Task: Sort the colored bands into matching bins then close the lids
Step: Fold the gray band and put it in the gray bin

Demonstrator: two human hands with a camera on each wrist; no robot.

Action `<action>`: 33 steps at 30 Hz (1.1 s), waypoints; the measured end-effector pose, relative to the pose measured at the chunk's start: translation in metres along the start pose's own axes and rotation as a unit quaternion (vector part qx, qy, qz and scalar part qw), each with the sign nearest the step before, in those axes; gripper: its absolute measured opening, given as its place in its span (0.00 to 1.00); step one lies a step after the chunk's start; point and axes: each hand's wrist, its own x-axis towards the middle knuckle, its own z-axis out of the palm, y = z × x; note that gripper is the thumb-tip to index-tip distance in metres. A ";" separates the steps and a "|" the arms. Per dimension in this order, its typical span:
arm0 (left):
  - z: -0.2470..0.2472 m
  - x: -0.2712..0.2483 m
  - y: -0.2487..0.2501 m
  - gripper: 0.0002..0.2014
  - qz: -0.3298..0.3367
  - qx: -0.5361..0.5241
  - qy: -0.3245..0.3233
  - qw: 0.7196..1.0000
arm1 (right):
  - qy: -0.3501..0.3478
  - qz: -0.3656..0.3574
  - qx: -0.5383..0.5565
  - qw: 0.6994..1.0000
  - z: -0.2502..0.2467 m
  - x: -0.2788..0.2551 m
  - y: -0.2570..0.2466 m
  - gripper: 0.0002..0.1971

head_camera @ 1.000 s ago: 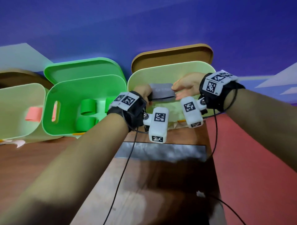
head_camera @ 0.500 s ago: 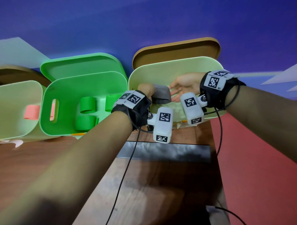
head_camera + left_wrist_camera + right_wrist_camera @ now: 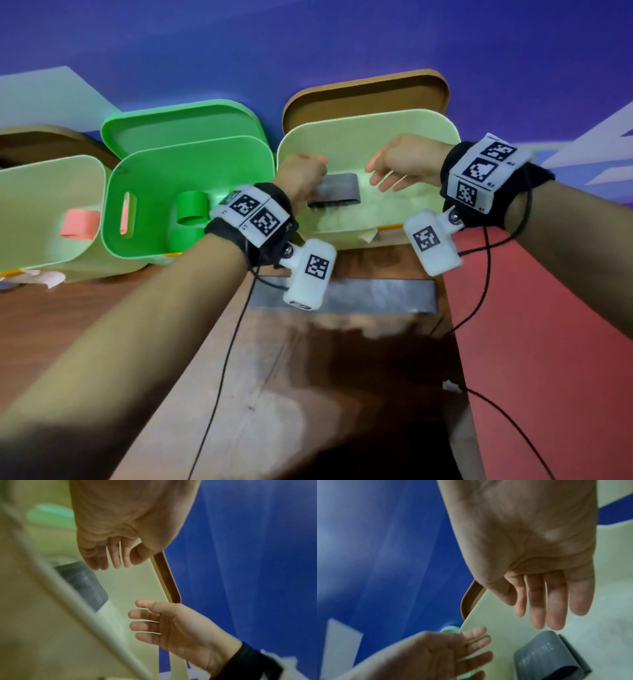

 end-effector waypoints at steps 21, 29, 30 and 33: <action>-0.072 -0.080 -0.155 0.08 0.169 0.420 0.017 0.891 | 0.324 -0.541 -0.494 0.599 0.116 -0.052 0.081 0.16; -0.067 -0.070 -0.189 0.26 0.071 0.411 0.075 0.906 | 0.012 -0.338 -0.554 0.760 0.145 -0.033 0.107 0.25; -0.067 -0.069 -0.190 0.26 0.070 0.387 0.075 0.916 | -0.017 -0.291 -0.545 0.786 0.145 -0.033 0.109 0.29; -0.068 -0.068 -0.188 0.25 0.060 0.333 0.089 0.937 | -0.012 -0.292 -0.505 0.812 0.150 -0.035 0.110 0.30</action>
